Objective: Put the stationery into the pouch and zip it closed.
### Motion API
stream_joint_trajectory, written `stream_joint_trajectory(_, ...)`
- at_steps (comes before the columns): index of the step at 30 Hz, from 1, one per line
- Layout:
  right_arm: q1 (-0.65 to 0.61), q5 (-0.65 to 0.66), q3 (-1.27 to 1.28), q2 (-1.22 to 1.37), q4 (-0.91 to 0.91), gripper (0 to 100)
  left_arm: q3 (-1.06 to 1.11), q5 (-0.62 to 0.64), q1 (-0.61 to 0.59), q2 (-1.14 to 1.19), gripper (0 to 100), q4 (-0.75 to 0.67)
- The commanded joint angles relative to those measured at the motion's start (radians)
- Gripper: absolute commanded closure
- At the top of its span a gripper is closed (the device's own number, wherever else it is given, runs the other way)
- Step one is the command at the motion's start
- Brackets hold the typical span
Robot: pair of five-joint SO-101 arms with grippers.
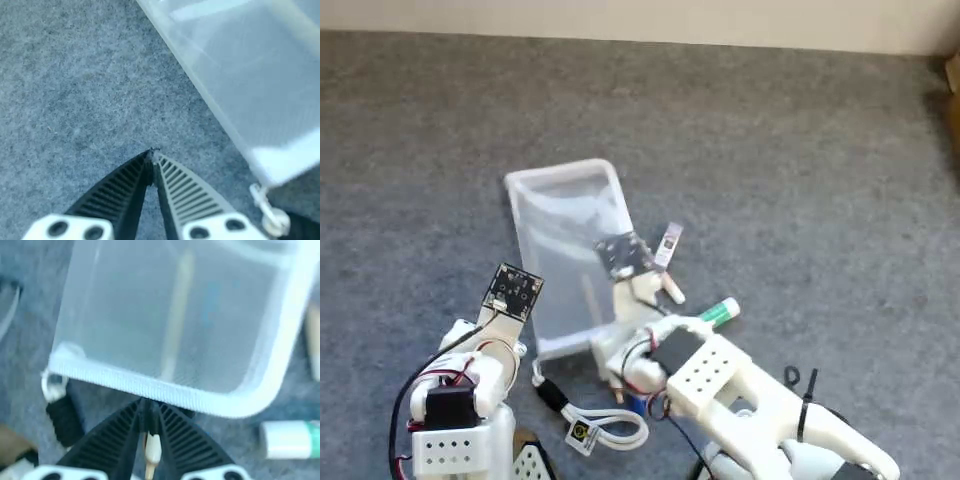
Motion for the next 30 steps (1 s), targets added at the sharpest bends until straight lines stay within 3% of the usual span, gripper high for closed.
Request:
stream_joint_trajectory(1,0.088,-0.006,-0.005,0.001,-0.073,99.5,0.022,-0.008,-0.010,-0.007,100,0.000)
stream_joint_trajectory(10,0.220,-0.006,-0.007,-0.010,-0.191,99.5,0.022,-0.008,-0.010,-0.007,100,0.000)
stream_joint_trajectory(15,0.228,-0.006,-0.015,-0.024,-0.188,99.5,0.022,-0.008,-0.010,-0.007,100,0.000)
stream_joint_trajectory(18,0.213,-0.005,-0.007,-0.111,-0.165,99.5,0.022,-0.008,-0.010,-0.007,100,0.000)
stream_joint_trajectory(23,0.151,-0.005,-0.015,-0.328,0.033,98.9,0.022,-0.008,-0.010,-0.007,100,0.000)
stream_joint_trajectory(30,-0.031,-0.012,-0.015,-0.444,0.170,93.3,0.022,-0.008,-0.010,-0.007,100,0.000)
